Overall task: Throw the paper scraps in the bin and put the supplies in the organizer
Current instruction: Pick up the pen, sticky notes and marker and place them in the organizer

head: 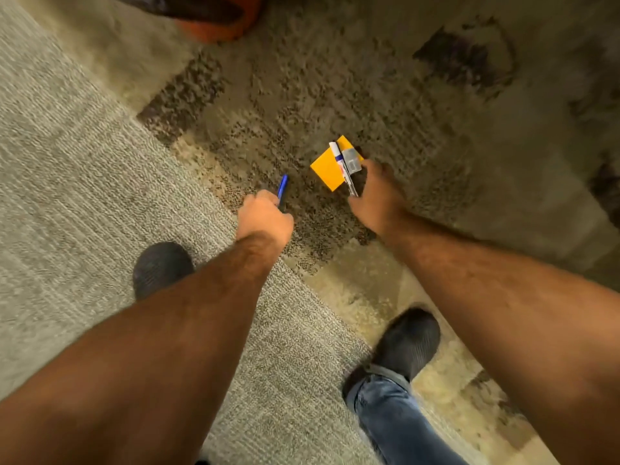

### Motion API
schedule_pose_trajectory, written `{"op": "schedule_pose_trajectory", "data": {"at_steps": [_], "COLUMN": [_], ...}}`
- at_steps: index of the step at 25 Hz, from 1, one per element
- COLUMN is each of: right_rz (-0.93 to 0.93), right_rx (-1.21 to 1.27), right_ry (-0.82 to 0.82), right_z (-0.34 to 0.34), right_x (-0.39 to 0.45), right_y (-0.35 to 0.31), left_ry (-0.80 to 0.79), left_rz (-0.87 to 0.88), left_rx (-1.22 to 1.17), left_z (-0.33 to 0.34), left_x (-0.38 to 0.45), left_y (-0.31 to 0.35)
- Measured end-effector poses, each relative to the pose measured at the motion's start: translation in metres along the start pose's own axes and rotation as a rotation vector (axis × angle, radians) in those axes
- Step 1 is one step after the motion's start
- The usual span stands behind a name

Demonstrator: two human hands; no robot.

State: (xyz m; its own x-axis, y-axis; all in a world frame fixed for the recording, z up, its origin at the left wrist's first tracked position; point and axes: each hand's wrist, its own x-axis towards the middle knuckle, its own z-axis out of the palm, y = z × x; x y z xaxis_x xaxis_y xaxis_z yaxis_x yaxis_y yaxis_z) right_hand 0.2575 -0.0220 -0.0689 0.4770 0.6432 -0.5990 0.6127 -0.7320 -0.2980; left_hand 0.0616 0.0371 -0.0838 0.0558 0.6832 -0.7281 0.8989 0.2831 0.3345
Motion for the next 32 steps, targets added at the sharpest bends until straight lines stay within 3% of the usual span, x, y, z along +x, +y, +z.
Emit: {"op": "schedule_pose_trajectory", "data": {"at_steps": [5, 9, 12, 17, 22, 28, 32], "right_rz": [0.054, 0.043, 0.042, 0.039, -0.027, 0.009, -0.008], "right_rx": [-0.002, -0.075, -0.162, 0.021, -0.072, 0.467, 0.669], "right_ry": [0.041, 0.096, 0.142, 0.117, -0.007, -0.171, -0.193], "right_z": [0.037, 0.052, 0.056, 0.051, 0.041, 0.021, -0.016], "right_x": [0.049, 0.073, 0.084, 0.099, 0.111, 0.084, 0.03], "right_y": [0.002, -0.005, -0.01, -0.002, 0.005, 0.004, -0.016], "left_ry": [0.043, 0.089, 0.016, -0.036, -0.012, -0.006, -0.04], "left_rz": [0.043, 0.23, 0.277, 0.241, 0.149, 0.175, 0.166], "left_rx": [0.255, 0.342, 0.158, -0.292, -0.352, -0.38, -0.585], "left_z": [0.019, 0.023, 0.023, 0.03, 0.038, 0.027, 0.004], "left_x": [0.043, 0.058, 0.058, 0.069, 0.082, 0.073, 0.039], "left_y": [-0.016, -0.026, -0.024, 0.007, 0.043, 0.066, 0.076]}}
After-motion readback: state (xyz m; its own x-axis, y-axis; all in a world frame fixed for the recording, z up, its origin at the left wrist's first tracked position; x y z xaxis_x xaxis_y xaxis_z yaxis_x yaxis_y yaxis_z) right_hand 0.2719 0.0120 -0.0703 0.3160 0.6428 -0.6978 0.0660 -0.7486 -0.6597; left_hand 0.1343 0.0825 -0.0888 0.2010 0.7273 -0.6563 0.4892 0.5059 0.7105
